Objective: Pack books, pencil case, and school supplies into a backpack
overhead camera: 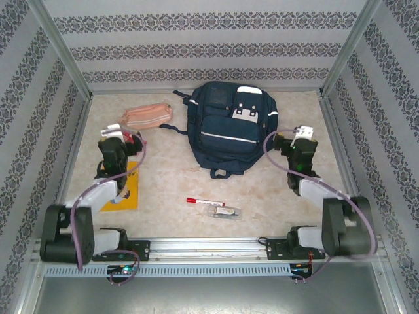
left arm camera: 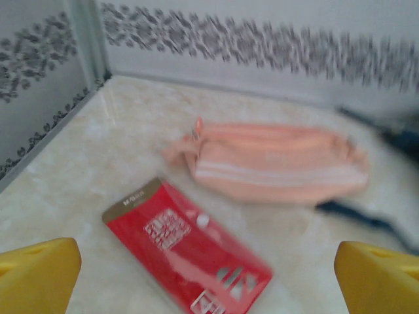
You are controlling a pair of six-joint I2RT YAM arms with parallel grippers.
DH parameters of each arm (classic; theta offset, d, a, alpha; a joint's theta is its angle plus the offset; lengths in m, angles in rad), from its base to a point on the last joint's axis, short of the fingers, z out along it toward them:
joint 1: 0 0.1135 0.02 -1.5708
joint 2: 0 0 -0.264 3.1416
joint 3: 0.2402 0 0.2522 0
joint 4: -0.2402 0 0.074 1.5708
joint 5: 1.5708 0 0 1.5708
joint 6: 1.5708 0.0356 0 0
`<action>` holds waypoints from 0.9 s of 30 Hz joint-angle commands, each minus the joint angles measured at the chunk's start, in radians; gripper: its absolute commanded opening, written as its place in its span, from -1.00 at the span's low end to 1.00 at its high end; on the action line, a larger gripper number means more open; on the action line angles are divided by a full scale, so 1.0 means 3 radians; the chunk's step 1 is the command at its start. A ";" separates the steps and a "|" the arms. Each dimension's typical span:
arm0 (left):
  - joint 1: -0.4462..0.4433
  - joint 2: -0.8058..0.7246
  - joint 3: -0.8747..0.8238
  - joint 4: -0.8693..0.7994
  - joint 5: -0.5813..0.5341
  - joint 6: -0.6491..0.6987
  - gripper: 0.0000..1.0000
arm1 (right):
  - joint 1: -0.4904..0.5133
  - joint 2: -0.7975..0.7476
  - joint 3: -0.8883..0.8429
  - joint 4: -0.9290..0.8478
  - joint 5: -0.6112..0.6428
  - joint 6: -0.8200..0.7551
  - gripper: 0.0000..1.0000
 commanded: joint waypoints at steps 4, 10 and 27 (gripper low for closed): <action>-0.0006 -0.0465 0.0333 -0.1520 0.0987 -0.1186 0.99 | -0.0073 -0.0566 0.0321 -0.1403 -0.0767 0.1103 0.95; -0.0633 -0.0073 0.0777 -0.2055 0.1914 -0.1254 0.99 | -0.0036 -0.0374 0.0394 -0.1865 -0.2079 0.1689 0.34; -0.1901 0.1833 0.1923 -0.2700 0.1688 -0.1966 0.99 | 0.1051 0.0623 0.1110 -0.2699 -0.1960 0.0708 0.21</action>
